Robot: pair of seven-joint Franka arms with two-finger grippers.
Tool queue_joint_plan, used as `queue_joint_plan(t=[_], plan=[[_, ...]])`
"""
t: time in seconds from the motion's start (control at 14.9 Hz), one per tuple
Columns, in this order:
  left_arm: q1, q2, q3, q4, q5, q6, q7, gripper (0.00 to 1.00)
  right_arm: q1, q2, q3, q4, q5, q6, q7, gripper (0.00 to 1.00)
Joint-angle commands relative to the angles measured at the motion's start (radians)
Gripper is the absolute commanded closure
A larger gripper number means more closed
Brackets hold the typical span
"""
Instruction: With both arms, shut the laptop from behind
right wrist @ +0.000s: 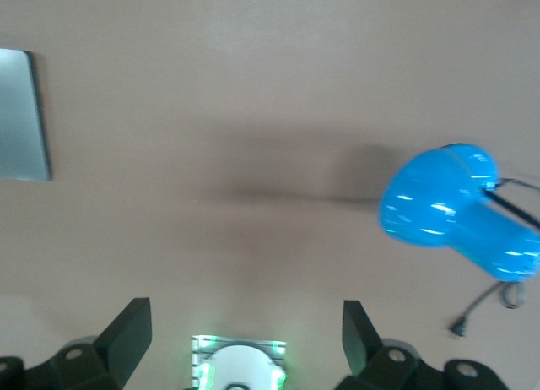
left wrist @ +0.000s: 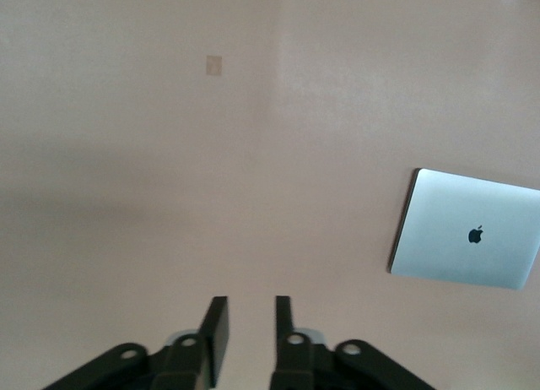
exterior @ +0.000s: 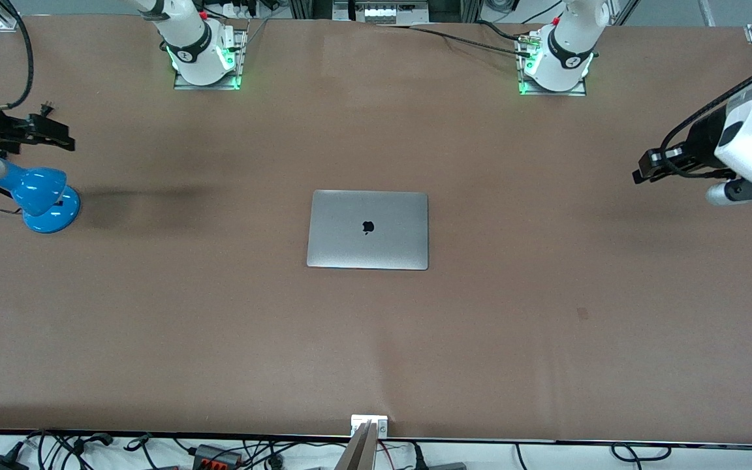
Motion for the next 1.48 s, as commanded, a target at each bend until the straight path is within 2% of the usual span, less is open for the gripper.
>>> queue_joint_plan(t=[0.0, 0.13, 0.27, 0.34, 0.67, 0.87, 0.94, 1.08, 1.14, 1.41], plan=[[-0.002, 0.013, -0.022, 0.024, 0.062, -0.031, 0.004, 0.66, -0.261, -0.022, 0.268, 0.094, -0.028, -0.009, -0.008, 0.0], [-0.008, 0.01, -0.023, 0.02, 0.067, -0.06, -0.013, 0.54, -0.322, -0.052, 0.349, 0.046, -0.027, 0.01, 0.024, 0.0], [-0.011, 0.01, -0.038, 0.027, 0.067, -0.067, -0.03, 0.5, -0.337, -0.098, 0.352, -0.075, 0.045, 0.06, 0.136, 0.0], [-0.008, 0.008, -0.064, 0.027, 0.067, -0.067, -0.042, 0.46, -0.346, -0.104, 0.352, -0.09, 0.065, 0.094, 0.148, 0.0], [-0.005, 0.007, -0.065, 0.026, 0.07, -0.065, -0.055, 0.16, -0.34, -0.091, 0.35, -0.089, 0.056, 0.116, 0.153, 0.0], [-0.019, -0.007, -0.066, 0.023, 0.124, -0.063, -0.087, 0.0, -0.324, -0.092, 0.35, -0.09, 0.052, 0.126, 0.15, 0.0], [-0.051, -0.016, -0.042, 0.018, 0.124, -0.068, -0.085, 0.0, -0.323, -0.086, 0.35, -0.086, 0.05, 0.116, 0.148, 0.0], [-0.185, -0.047, 0.099, 0.004, 0.125, -0.067, -0.082, 0.0, -0.314, -0.082, 0.352, -0.083, 0.047, 0.116, 0.15, 0.0], [-0.213, -0.055, 0.13, -0.017, 0.125, -0.06, -0.081, 0.0, -0.314, -0.082, 0.352, -0.083, 0.049, 0.114, 0.153, 0.0], [-0.214, -0.143, 0.135, -0.143, 0.122, 0.01, -0.071, 0.0, -0.314, -0.082, 0.352, -0.083, 0.05, 0.108, 0.164, 0.0]])
